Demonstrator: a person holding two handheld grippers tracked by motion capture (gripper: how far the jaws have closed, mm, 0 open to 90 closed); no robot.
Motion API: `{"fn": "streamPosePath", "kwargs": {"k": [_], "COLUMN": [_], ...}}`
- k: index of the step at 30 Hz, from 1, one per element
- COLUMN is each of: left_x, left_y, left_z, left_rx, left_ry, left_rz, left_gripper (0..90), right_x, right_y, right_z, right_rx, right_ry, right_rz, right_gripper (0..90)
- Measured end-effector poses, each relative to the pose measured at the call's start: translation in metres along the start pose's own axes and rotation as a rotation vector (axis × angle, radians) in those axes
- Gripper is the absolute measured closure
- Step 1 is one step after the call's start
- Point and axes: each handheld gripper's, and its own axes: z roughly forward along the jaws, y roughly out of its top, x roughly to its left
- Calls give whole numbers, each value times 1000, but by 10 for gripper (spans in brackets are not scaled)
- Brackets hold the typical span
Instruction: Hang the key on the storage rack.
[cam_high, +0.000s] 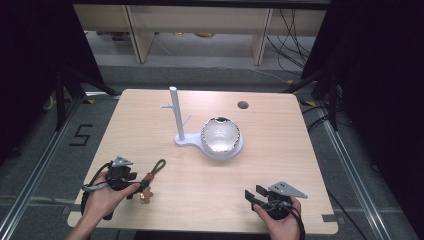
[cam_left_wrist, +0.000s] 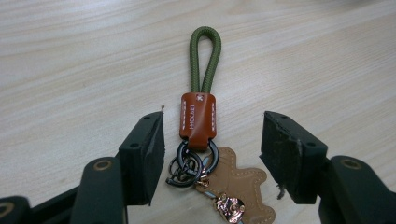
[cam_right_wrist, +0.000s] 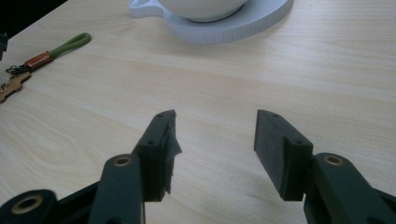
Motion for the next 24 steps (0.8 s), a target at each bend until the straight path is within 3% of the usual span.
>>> {"fn": "streamPosePath", "kwargs": {"k": [5,9,10,11,13,17,19,21,24], "left_x": [-2,-2,-3,-2,-2,0,1,2,2], "left_y": [5,12,12,15,16,20,21,24,27], "left_z": [3,4,6,4,6,6,8,8,12], "left_rx": [-5,45,30,69,61,115,113,164,172], "left_ry": [5,2,6,4,6,4,7,6,6], "left_rz": [-2,21,19,35,38,47,49,58,68], "left_gripper": [418,425,427,431,442,461,469,470,469], "right_x": [-1,0,1,1,1,1,2,2,2], "right_y": [-1,-1,-1,-1,-1,0,0,0,-1], "right_z": [0,-1,-1,-1,-1,-2,-2,-2,-2], "right_rx": [-5,3,7,5,8,21,20,21,23], "right_ry": [9,14,24,25,23,10,8,7,11], "right_rz": [0,2,16,15,12,6,8,9,12], "right_gripper": [495,495,495,494,494,494,494,493,492]}}
